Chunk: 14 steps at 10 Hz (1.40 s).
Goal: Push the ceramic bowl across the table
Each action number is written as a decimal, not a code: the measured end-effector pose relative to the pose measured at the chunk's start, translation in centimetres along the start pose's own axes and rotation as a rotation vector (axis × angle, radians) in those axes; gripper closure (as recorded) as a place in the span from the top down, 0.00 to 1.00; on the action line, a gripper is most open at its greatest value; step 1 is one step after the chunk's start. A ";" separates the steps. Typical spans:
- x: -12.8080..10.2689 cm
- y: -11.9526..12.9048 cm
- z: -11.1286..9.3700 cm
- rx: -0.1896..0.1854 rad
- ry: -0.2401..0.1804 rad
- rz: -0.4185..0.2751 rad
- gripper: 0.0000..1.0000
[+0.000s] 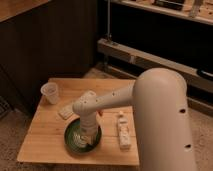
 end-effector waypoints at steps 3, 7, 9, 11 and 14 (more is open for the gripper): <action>0.7 -1.0 0.0 0.002 -0.006 0.007 0.09; 0.8 -1.2 -0.1 0.004 -0.003 0.005 0.09; 1.0 -2.6 -0.4 0.007 -0.003 0.008 0.09; 1.2 -2.9 -0.4 0.007 -0.004 0.009 0.09; 1.2 -2.9 -0.4 0.008 -0.005 0.011 0.09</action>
